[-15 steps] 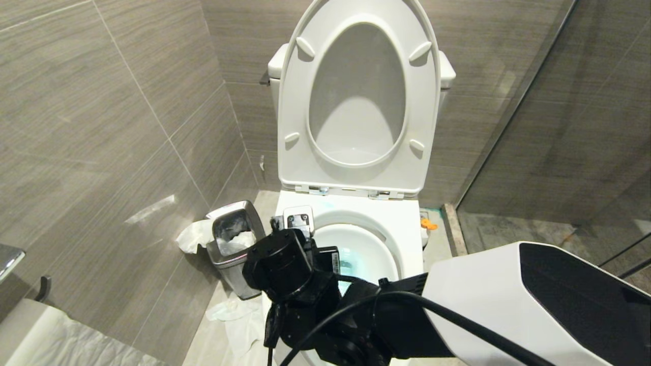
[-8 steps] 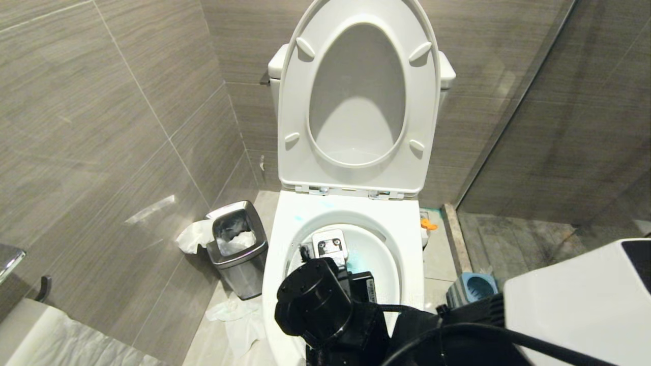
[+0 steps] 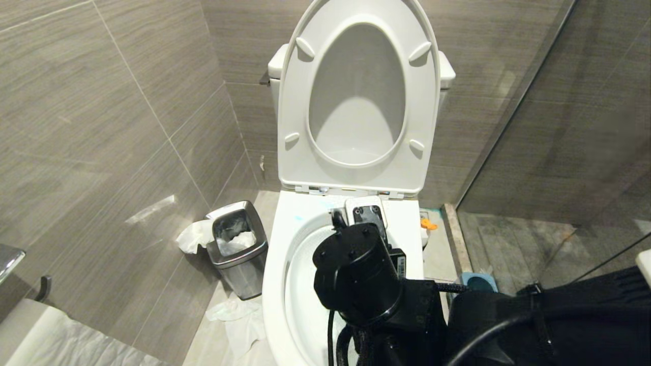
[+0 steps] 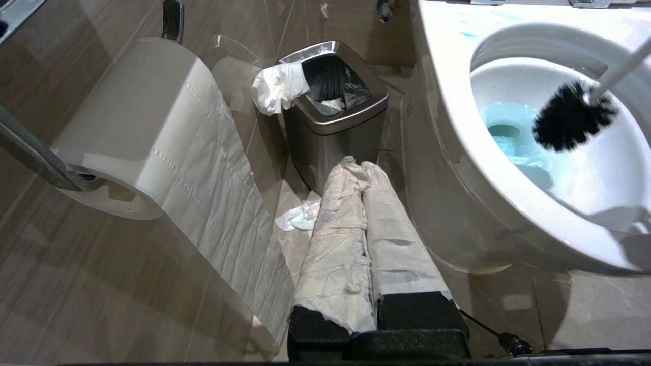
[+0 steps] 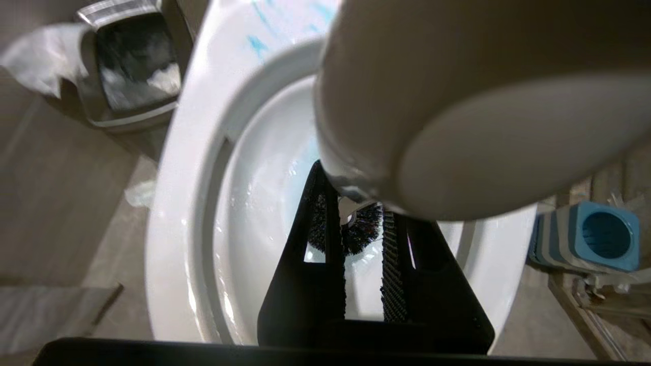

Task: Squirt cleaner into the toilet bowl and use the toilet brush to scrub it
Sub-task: Scrub the toilet bowl

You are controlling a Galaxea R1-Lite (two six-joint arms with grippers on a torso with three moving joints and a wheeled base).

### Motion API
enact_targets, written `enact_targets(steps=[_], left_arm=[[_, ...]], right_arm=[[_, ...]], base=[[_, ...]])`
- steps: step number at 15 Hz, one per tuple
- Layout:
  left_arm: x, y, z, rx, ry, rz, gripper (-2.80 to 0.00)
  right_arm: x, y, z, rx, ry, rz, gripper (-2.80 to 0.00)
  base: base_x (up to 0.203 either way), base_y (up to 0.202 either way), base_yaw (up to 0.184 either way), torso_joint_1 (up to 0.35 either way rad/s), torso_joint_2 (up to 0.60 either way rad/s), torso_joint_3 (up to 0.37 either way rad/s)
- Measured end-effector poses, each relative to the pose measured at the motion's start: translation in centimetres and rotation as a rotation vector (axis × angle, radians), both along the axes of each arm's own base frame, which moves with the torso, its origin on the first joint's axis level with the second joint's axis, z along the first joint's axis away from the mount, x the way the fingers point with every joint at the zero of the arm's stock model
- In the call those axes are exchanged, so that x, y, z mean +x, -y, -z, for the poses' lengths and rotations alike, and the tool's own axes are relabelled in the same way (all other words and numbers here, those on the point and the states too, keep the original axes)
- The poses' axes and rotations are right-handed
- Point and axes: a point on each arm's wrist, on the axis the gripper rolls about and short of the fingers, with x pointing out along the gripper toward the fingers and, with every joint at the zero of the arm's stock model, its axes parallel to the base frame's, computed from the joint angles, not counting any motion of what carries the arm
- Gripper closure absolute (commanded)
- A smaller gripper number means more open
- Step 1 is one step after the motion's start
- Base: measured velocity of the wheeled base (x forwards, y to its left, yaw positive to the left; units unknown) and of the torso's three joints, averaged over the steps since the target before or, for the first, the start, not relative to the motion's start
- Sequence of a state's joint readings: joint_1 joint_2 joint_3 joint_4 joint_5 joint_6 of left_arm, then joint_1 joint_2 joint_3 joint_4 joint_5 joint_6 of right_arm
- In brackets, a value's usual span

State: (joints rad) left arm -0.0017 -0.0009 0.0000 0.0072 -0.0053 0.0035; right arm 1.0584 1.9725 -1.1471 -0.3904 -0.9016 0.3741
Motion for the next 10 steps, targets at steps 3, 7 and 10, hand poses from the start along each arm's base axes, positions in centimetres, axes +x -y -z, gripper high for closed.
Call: enact_targets(steps=[3, 7, 10], left_arm=[[0.0, 0.0, 0.0, -0.001, 0.0, 0.0, 0.0], [0.0, 0.0, 0.0, 0.0, 0.0, 0.0, 0.0], [0.0, 0.0, 0.0, -0.001, 0.0, 0.0, 0.0]], right_arm=[[0.9, -0.7, -1.1, 0.016, 0.026, -0.001, 0.0], [4.1, -1.5, 0.1, -0.003, 0.023, 0.036, 0.0], [6.6, -1.6, 1.9, -0.024, 0.007, 0.074, 0.0]], base=[[0.0, 0.0, 0.0, 0.0, 0.0, 0.0], [0.0, 0.0, 0.0, 0.0, 0.0, 0.0], [0.0, 0.0, 0.0, 0.0, 0.0, 0.0]])
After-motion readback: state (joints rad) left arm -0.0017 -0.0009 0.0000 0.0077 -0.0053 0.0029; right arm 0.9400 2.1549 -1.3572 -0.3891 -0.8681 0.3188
